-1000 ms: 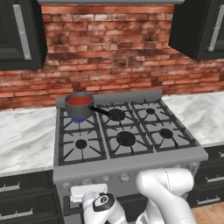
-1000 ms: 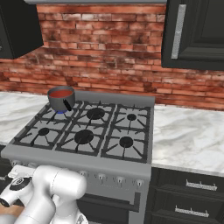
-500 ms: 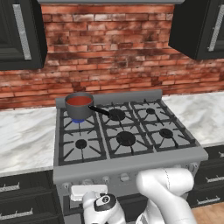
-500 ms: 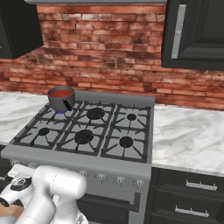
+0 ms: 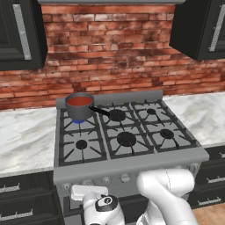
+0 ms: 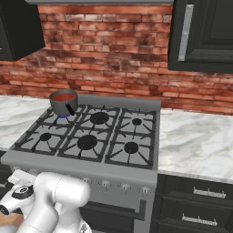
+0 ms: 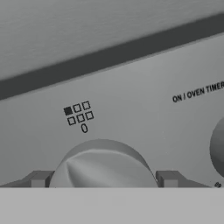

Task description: Wait until the marinara sauce is simmered to a deep red color and then turn off the stove.

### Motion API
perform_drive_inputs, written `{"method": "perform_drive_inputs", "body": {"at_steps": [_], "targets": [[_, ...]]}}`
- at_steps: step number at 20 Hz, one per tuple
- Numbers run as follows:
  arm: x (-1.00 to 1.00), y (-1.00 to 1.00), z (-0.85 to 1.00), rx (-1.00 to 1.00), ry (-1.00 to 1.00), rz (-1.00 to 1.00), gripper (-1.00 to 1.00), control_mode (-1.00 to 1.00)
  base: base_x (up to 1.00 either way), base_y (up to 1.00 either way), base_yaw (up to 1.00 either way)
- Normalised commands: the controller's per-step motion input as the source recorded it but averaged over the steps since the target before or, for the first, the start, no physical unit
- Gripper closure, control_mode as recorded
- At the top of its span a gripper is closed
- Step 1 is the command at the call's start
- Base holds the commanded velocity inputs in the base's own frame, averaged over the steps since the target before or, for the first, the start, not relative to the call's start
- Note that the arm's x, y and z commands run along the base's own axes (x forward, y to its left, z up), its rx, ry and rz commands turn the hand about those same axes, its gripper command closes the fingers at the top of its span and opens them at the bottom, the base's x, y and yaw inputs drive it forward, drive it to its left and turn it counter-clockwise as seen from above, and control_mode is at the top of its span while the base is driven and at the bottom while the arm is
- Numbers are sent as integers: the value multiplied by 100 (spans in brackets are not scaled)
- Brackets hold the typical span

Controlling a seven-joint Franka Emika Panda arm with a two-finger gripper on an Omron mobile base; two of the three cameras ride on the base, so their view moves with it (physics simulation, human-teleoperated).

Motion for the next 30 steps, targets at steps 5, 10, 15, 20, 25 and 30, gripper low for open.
{"method": "perform_drive_inputs", "body": {"at_steps": [5,10,15,20,25,30], "targets": [[-14,-12,0,20,0,-5,100,-100,0,0,0],[-13,-13,0,21,0,-5,100,-100,0,0,0],[-15,-17,0,23,0,-6,100,-100,0,0,0],[-17,-18,0,24,0,-7,100,-100,0,0,0],[-15,-16,0,25,0,-9,100,-100,0,0,0],[-19,-19,0,26,0,-9,100,-100,0,0,0]]}}
